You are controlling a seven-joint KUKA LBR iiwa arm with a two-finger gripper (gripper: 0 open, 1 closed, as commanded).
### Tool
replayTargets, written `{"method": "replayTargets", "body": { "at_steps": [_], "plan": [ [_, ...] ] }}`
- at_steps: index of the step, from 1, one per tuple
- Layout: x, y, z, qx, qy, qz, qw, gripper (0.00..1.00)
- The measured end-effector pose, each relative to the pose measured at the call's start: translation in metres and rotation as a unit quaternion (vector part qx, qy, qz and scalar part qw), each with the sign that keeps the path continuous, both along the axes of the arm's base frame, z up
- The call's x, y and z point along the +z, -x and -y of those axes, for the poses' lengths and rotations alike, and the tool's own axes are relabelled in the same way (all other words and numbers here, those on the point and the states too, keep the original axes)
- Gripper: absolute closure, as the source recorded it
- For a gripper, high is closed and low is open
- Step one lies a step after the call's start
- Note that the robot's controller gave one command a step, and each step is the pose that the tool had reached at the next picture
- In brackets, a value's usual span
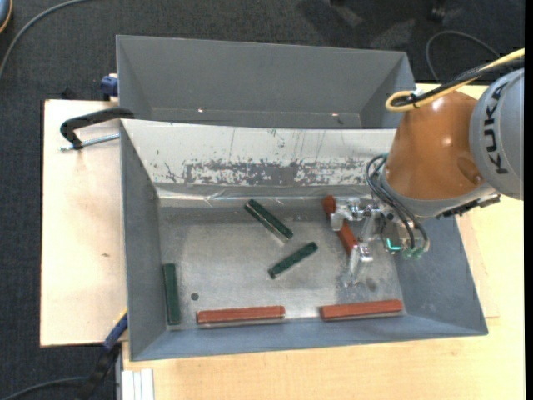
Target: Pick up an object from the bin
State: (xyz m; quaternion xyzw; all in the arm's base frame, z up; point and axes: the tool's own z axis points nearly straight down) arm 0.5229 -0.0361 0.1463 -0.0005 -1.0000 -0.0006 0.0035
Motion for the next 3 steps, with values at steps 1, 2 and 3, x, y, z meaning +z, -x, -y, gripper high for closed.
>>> {"method": "replayTargets", "body": {
  "at_steps": [1,2,3],
  "plan": [
    [-0.077,-0.013,-0.083,0.189,-0.002,0.0018,0.982,0.0],
    [-0.044,-0.009,-0.084,0.188,0.0,0.0076,0.9821,0.0],
    [-0.018,-0.01,-0.07,0.198,0.0,0.0084,0.9801,0.0]
  ]
}}
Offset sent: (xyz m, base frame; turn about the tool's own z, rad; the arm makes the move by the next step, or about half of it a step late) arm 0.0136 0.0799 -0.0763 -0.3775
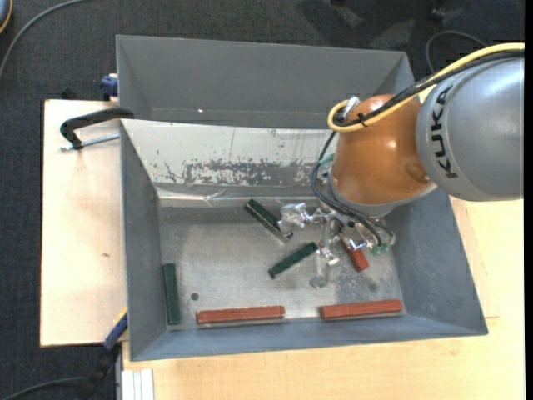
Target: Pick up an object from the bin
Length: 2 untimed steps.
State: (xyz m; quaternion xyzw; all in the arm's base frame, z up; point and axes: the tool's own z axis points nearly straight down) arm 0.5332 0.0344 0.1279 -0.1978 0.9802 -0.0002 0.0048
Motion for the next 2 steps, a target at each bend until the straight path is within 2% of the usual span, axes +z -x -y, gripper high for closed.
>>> {"method": "replayTargets", "body": {
  "at_steps": [1,2],
  "plan": [
    [-0.059,0.0006,-0.0091,0.102,0.001,-0.0063,0.9947,0.0],
    [-0.0583,-0.0001,-0.0101,0.102,0.0,-0.0045,0.9948,0.0]
  ]
}}
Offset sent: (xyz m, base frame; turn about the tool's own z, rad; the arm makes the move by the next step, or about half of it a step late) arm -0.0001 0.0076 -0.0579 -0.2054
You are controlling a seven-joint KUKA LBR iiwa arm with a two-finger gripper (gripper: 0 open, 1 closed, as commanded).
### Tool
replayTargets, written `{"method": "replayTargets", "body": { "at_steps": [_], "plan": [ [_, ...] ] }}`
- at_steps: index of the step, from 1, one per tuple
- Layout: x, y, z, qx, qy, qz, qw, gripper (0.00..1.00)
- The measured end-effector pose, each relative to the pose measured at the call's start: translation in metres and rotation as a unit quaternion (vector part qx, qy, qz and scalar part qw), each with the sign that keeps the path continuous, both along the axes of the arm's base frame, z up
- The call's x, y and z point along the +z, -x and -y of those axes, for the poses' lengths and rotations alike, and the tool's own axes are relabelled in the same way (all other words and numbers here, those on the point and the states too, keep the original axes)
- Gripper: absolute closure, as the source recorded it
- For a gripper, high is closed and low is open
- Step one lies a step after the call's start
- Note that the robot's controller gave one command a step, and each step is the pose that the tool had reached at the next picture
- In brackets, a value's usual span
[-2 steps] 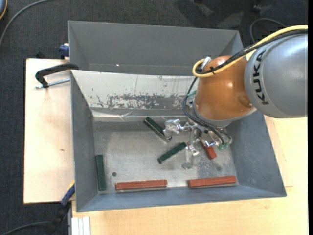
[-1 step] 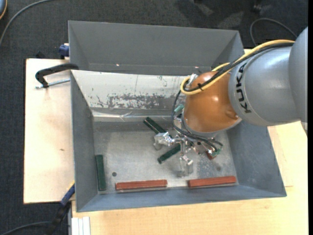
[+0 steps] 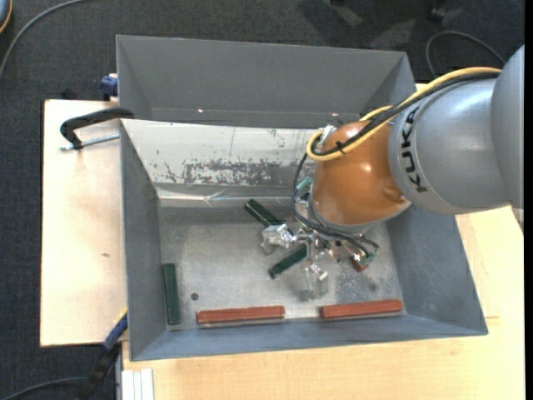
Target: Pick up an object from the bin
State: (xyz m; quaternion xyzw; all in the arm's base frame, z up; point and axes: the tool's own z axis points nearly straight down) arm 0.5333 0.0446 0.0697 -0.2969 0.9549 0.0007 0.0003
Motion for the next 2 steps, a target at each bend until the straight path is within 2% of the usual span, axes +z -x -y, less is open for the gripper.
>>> {"method": "replayTargets", "body": {
  "at_steps": [1,2],
  "plan": [
    [0.0,0.0,0.0,0.0,0.0,0.0003,1.0,1.0],
    [0.054,-0.002,-0.001,-0.001,-0.001,0.0051,1.0,1.0]
  ]
}}
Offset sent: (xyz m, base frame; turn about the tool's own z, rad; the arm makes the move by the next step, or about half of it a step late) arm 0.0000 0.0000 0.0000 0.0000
